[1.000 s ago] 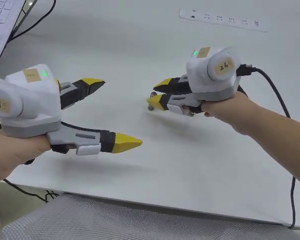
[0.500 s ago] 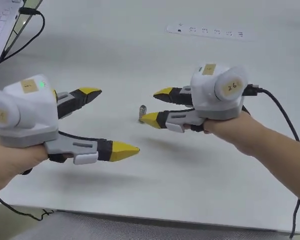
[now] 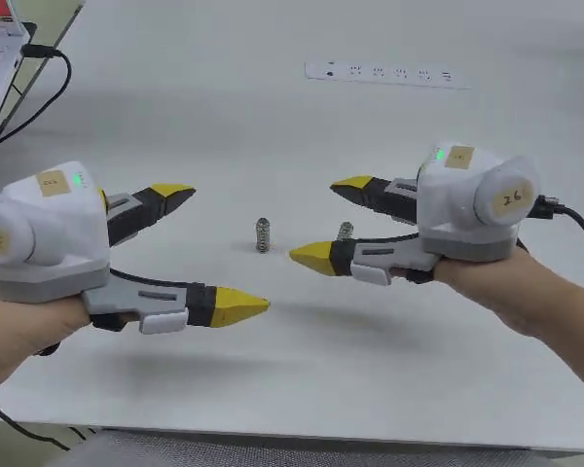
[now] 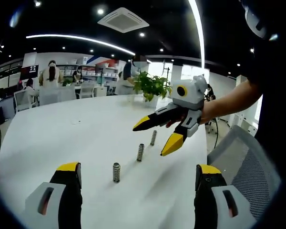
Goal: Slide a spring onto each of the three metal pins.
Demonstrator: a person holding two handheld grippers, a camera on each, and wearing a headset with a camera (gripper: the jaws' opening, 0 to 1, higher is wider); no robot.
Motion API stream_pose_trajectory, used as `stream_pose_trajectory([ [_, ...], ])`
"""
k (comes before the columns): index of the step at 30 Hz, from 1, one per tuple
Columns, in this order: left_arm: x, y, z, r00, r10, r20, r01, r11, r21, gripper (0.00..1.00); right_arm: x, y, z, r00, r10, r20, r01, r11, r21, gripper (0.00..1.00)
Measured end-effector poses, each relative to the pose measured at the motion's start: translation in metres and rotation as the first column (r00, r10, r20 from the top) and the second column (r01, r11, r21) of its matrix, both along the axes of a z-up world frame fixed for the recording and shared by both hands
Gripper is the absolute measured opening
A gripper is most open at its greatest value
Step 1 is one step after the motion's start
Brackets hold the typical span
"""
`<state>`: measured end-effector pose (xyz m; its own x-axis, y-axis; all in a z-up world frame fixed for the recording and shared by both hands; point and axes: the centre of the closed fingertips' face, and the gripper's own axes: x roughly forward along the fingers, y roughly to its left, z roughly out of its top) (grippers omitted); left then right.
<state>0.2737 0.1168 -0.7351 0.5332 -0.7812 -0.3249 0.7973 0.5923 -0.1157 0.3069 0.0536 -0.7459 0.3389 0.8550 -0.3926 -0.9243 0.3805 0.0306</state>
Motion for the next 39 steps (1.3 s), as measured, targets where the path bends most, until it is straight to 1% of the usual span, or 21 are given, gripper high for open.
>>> stream_pose_trajectory([
  [2, 0.001, 0.001, 0.001, 1.000, 0.004, -0.001, -0.004, 1.000, -0.002, 0.97, -0.004, -0.006, 0.004, 1.000, -0.004, 0.000, 0.004, 1.000, 0.017, 0.64],
  [5, 0.002, 0.000, 0.003, 1.000, 0.010, 0.002, -0.010, 1.000, -0.005, 0.98, -0.007, -0.018, 0.008, 1.000, -0.019, 0.007, 0.019, 0.999, 0.027, 0.66],
  [8, 0.000, -0.003, 0.005, 1.000, 0.007, 0.004, -0.007, 1.000, -0.011, 0.98, -0.012, -0.031, 0.011, 0.999, -0.040, 0.011, 0.039, 0.998, 0.045, 0.71],
  [12, -0.002, -0.006, 0.007, 1.000, 0.005, 0.012, -0.005, 1.000, -0.015, 0.98, -0.016, -0.052, 0.010, 0.998, -0.063, 0.009, 0.063, 0.997, 0.034, 0.75],
  [15, -0.004, -0.008, 0.009, 1.000, 0.003, 0.018, -0.003, 1.000, -0.022, 0.98, -0.013, -0.065, 0.012, 0.994, -0.107, 0.007, 0.106, 0.993, 0.046, 0.79],
  [17, -0.005, -0.009, 0.009, 1.000, 0.003, 0.019, -0.002, 1.000, -0.020, 0.98, -0.010, -0.075, 0.012, 0.991, -0.136, 0.006, 0.135, 0.990, 0.049, 0.83],
  [20, -0.006, -0.010, 0.010, 1.000, 0.008, 0.023, -0.007, 1.000, -0.023, 0.98, -0.013, -0.086, 0.012, 0.987, -0.162, -0.008, 0.162, 0.985, 0.059, 0.87],
  [21, -0.007, -0.010, 0.010, 1.000, 0.007, 0.024, -0.007, 1.000, -0.024, 0.98, -0.014, -0.092, 0.011, 0.985, -0.171, -0.020, 0.172, 0.983, 0.061, 0.89],
  [23, -0.009, -0.009, 0.010, 1.000, 0.012, 0.023, -0.011, 1.000, -0.026, 0.98, -0.016, -0.099, 0.011, 0.982, -0.187, -0.016, 0.187, 0.980, 0.065, 0.95],
  [24, -0.010, -0.008, 0.010, 1.000, 0.013, 0.023, -0.012, 1.000, -0.024, 0.98, -0.017, -0.105, 0.010, 0.979, -0.202, -0.018, 0.203, 0.977, 0.063, 0.97],
  [25, -0.011, -0.007, 0.010, 1.000, 0.013, 0.024, -0.013, 1.000, -0.021, 0.98, -0.019, -0.108, 0.010, 0.979, -0.202, -0.023, 0.203, 0.977, 0.067, 0.99],
  [27, -0.012, -0.005, 0.010, 1.000, 0.016, 0.024, -0.015, 1.000, -0.023, 0.98, -0.023, -0.117, 0.008, 0.977, -0.213, -0.025, 0.214, 0.975, 0.066, 0.99],
  [29, -0.013, -0.002, 0.011, 0.999, 0.023, 0.030, -0.022, 0.999, -0.024, 0.98, -0.025, -0.122, 0.009, 0.976, -0.215, -0.038, 0.217, 0.974, 0.071, 0.99],
  [30, -0.014, -0.001, 0.012, 0.999, 0.024, 0.026, -0.024, 0.999, -0.026, 0.98, -0.027, -0.127, 0.009, 0.974, -0.221, -0.043, 0.224, 0.972, 0.074, 0.99],
  [31, -0.014, 0.000, 0.011, 0.999, 0.025, 0.024, -0.025, 0.999, -0.026, 0.98, -0.027, -0.129, 0.009, 0.974, -0.222, -0.043, 0.224, 0.972, 0.070, 0.99],
  [33, -0.013, 0.001, 0.011, 0.999, 0.024, 0.027, -0.024, 1.000, -0.018, 0.98, -0.029, -0.136, 0.009, 0.974, -0.225, -0.030, 0.226, 0.973, 0.049, 0.99],
  [35, -0.014, 0.002, 0.011, 0.999, 0.024, 0.023, -0.024, 1.000, -0.015, 0.98, -0.029, -0.142, 0.009, 0.970, -0.237, -0.043, 0.240, 0.969, 0.056, 0.99],
  [39, -0.013, 0.003, 0.011, 0.999, 0.036, 0.022, -0.035, 0.999, -0.018, 0.98, -0.031, -0.150, 0.008, 0.968, -0.249, -0.040, 0.251, 0.967, 0.046, 0.99],
])
